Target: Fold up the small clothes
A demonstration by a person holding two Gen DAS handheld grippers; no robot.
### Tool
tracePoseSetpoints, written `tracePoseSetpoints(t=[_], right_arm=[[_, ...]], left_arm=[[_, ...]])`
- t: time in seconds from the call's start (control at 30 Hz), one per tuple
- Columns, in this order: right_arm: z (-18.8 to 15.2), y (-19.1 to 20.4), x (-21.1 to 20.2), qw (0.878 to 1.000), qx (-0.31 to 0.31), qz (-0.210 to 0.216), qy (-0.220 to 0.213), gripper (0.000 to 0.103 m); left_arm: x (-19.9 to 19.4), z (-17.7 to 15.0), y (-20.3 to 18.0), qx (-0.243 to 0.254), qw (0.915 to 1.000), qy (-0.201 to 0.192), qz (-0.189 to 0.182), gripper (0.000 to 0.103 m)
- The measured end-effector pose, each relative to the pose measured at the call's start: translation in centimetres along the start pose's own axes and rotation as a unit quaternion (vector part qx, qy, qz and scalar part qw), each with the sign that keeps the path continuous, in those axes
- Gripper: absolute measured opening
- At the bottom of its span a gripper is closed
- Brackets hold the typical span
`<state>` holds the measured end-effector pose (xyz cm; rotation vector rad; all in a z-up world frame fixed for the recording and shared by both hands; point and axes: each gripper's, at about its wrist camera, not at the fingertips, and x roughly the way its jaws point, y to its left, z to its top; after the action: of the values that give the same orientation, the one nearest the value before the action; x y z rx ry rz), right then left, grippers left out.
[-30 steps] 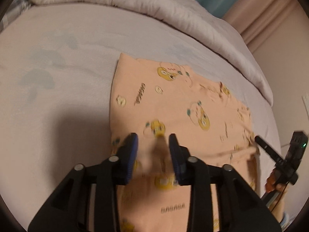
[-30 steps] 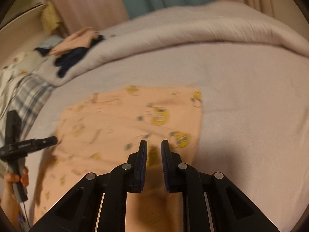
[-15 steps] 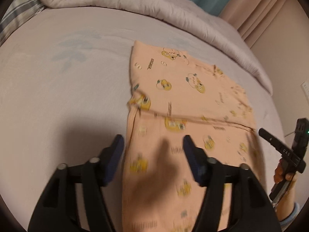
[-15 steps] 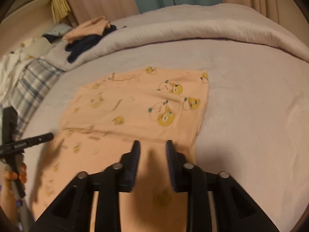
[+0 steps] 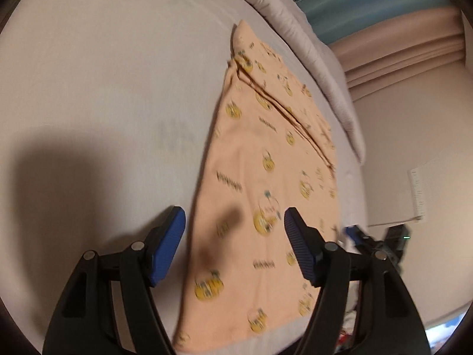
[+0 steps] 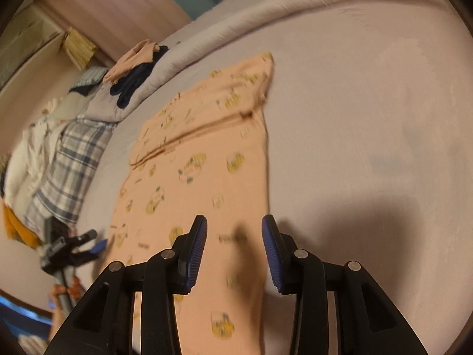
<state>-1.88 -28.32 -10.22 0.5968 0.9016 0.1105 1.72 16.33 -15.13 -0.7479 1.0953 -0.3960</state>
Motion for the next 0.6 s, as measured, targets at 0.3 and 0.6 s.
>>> tracePoseSetpoints(t=[0.3, 0.6], right_arm=[[-1.5, -2.7, 1.4, 0.994, 0.070, 0.075, 0.039, 0.039], [-2.3, -2.9, 1.5, 0.990, 0.060, 0.098, 0.084, 0.039]], left_arm=[[-0.6, -1.0, 1.1, -0.054, 0.9962, 0.012, -0.067, 0.069], [-1.5, -3.6, 0.9, -0.038, 0.9947, 0.040, -0.087, 0.069]])
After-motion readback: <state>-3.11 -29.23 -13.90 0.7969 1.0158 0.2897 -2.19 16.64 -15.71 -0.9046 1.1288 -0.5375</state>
